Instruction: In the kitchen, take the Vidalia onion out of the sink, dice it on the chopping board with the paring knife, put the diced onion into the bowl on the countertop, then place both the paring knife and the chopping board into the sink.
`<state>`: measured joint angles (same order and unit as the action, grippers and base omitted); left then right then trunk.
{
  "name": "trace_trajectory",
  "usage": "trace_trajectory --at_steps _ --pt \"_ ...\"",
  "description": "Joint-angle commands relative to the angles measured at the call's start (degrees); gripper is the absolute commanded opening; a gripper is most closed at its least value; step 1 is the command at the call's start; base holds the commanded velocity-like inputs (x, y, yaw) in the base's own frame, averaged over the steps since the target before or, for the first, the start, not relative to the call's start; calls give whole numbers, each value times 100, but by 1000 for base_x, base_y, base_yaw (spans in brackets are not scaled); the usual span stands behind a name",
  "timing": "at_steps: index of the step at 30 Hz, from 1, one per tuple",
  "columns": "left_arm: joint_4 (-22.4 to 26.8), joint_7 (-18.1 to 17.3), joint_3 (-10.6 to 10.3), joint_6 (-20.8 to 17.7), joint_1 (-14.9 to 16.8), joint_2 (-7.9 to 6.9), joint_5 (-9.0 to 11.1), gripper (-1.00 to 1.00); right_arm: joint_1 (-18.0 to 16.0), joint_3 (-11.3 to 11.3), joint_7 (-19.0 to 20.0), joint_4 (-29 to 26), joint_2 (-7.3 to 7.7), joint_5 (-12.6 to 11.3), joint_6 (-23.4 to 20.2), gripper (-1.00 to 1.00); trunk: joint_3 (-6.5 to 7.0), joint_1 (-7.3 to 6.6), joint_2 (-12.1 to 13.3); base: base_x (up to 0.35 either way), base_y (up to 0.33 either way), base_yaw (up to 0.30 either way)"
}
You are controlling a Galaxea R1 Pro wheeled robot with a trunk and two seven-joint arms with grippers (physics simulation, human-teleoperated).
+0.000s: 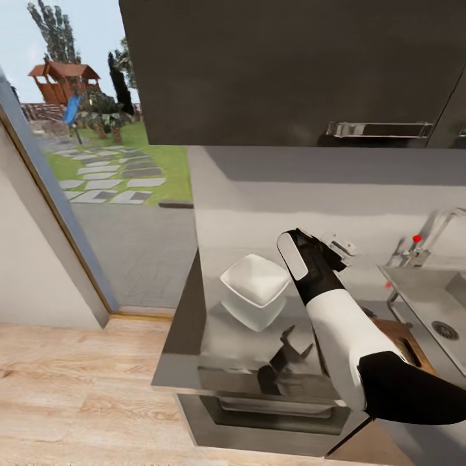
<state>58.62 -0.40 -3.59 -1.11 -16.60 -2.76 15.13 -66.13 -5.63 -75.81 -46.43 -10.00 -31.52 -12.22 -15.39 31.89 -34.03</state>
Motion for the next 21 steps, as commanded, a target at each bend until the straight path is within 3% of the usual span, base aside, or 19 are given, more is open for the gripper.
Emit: trace_trajectory --at_steps 1,6,21 --pt "10 -4 -10 -12 -2 -5 60 100 -5 -8 -29 7 0 -20 -54 100 -8 2 -8 1 -4 197" --pt "10 -4 -10 -12 -2 -5 60 100 -5 -8 -23 34 0 -27 -45 100 -8 2 -8 0 -51 122" --pt "10 -5 -10 -15 -2 -5 60 100 -5 -8 -30 38 0 -37 -49 100 -51 2 -8 0 -6 6"
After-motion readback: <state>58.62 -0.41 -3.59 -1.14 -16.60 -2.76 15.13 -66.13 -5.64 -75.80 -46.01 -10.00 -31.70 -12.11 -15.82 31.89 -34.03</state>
